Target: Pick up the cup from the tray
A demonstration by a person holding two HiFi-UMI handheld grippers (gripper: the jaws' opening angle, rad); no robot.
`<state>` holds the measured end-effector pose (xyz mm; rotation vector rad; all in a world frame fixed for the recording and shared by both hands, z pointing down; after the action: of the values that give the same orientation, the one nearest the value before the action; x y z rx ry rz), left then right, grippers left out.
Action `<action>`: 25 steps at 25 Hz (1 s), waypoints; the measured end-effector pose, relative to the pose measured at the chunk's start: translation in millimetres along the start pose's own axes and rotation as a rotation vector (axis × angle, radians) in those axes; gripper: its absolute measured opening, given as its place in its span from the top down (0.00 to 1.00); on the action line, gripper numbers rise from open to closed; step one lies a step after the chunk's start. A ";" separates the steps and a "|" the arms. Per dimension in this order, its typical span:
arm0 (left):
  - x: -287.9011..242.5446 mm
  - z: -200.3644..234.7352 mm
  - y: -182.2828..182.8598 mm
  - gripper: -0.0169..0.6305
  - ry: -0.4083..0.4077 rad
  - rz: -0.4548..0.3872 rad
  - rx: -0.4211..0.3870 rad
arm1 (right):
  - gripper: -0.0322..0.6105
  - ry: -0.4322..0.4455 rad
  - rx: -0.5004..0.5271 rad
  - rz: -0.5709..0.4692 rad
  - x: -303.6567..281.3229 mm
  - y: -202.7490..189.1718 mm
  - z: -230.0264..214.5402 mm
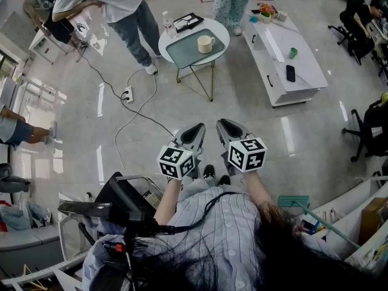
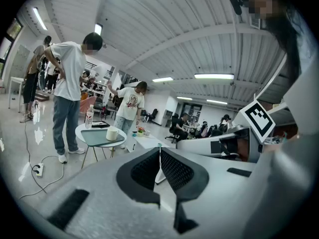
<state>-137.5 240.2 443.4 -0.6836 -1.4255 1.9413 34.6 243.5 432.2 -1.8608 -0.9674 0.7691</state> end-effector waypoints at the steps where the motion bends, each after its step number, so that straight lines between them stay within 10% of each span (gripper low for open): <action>1: 0.2 -0.3 -0.2 0.95 -0.002 0.003 -0.004 | 0.86 0.000 0.000 0.000 -0.1 -0.1 0.5; 25: -17.1 42.5 5.5 0.95 -0.037 0.028 0.003 | 0.86 -0.019 -0.005 0.007 -44.5 -2.4 1.1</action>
<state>-157.8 199.4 450.8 -0.6735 -1.4427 1.9869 10.4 206.8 439.3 -1.8655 -0.9763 0.7908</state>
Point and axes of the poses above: the fingertips, and each gripper's own axes: x backward along the fingers, z to its left, y out of its top, the point moved 9 cm from there along x, backward along the fingers, and after that the axes turned 12 degrees about -z, right-handed, at the moved point
